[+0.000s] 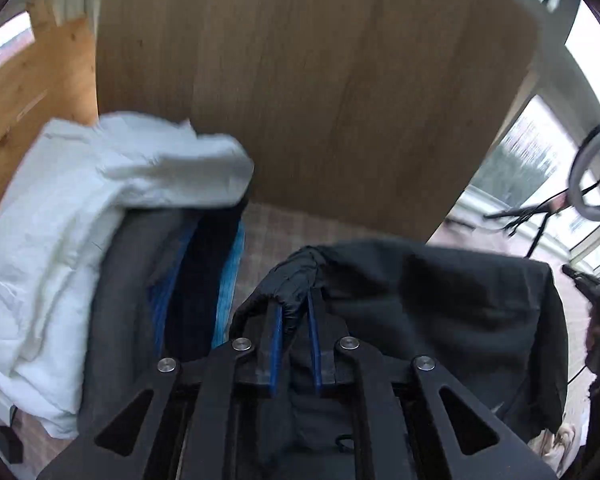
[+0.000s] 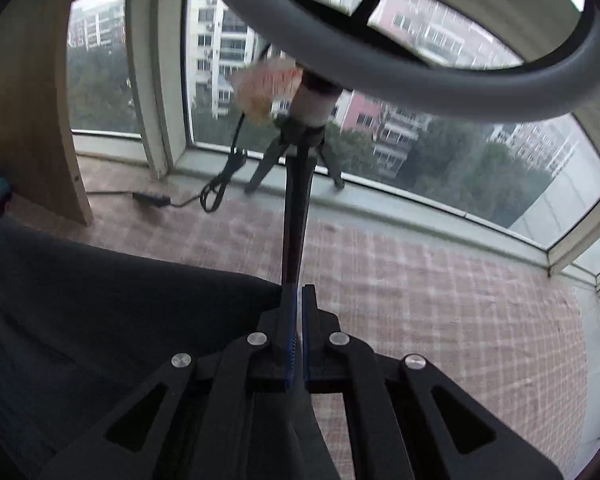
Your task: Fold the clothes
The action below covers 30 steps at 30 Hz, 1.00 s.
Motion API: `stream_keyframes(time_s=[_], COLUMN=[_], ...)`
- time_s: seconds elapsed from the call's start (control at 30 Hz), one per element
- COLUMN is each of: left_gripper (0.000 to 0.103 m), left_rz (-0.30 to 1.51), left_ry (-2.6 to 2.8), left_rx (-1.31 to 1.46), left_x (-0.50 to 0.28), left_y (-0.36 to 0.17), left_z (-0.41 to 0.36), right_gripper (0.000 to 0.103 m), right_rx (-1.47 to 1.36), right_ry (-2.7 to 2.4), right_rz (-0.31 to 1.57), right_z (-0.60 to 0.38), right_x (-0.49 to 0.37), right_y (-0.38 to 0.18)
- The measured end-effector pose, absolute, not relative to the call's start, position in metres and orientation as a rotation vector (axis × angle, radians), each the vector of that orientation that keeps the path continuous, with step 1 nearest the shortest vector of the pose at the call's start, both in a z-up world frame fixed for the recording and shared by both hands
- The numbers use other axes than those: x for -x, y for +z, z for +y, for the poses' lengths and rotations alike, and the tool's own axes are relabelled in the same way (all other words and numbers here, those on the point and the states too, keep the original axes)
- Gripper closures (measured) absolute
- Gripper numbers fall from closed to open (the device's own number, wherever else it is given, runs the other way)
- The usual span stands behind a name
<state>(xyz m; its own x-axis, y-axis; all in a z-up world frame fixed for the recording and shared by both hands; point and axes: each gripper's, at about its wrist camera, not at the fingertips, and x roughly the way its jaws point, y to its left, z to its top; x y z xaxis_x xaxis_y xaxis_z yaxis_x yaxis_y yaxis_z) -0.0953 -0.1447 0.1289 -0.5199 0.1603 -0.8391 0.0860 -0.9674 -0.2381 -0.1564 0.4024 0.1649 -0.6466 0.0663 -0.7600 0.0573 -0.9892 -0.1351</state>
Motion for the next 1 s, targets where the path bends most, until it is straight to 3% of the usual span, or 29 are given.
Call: stream_keyframes(time_s=[0.03, 0.1, 0.17, 0.3, 0.4, 0.57, 0.63, 0.67, 0.7, 1.0], left_gripper=[0.092, 0.092, 0.094, 0.093, 0.091, 0.091, 0.091, 0.091, 0.091, 0.091], left_rz=[-0.366, -0.266, -0.245, -0.283, -0.268, -0.280, -0.255, -0.235, -0.215, -0.259], left_ry=[2.656, 2.671, 2.667, 2.619, 2.598, 2.546, 2.558, 2.568, 2.581, 2.647], left_rx=[1.534, 1.490, 1.440, 1.374, 1.381, 1.406, 1.409, 1.410, 1.410, 1.427], left_x=[0.096, 0.079, 0.055, 0.006, -0.022, -0.044, -0.048, -0.052, -0.056, -0.064], left_y=[0.126, 0.132, 0.141, 0.152, 0.150, 0.139, 0.138, 0.141, 0.144, 0.146], left_z=[-0.142, -0.138, -0.141, -0.141, -0.141, -0.126, -0.122, -0.119, -0.117, -0.127], right_gripper=[0.099, 0.076, 0.064, 0.063, 0.047, 0.037, 0.038, 0.062, 0.100, 0.100], right_rx=[1.337, 1.360, 1.320, 1.378, 1.511, 1.632, 1.657, 1.675, 1.708, 1.354], right_ry=[2.848, 2.874, 2.924, 2.892, 2.823, 2.717, 2.699, 2.697, 2.698, 2.871], right_rz=[-0.192, -0.106, 0.022, 0.078, 0.023, -0.188, -0.251, -0.251, -0.211, 0.180], right_z=[0.407, 0.419, 0.444, 0.472, 0.470, 0.449, 0.446, 0.446, 0.448, 0.540], right_x=[0.154, 0.144, 0.103, 0.008, -0.058, -0.109, -0.110, -0.108, -0.104, -0.049], right_y=[0.167, 0.173, 0.185, 0.171, 0.134, 0.080, 0.067, 0.063, 0.063, 0.181])
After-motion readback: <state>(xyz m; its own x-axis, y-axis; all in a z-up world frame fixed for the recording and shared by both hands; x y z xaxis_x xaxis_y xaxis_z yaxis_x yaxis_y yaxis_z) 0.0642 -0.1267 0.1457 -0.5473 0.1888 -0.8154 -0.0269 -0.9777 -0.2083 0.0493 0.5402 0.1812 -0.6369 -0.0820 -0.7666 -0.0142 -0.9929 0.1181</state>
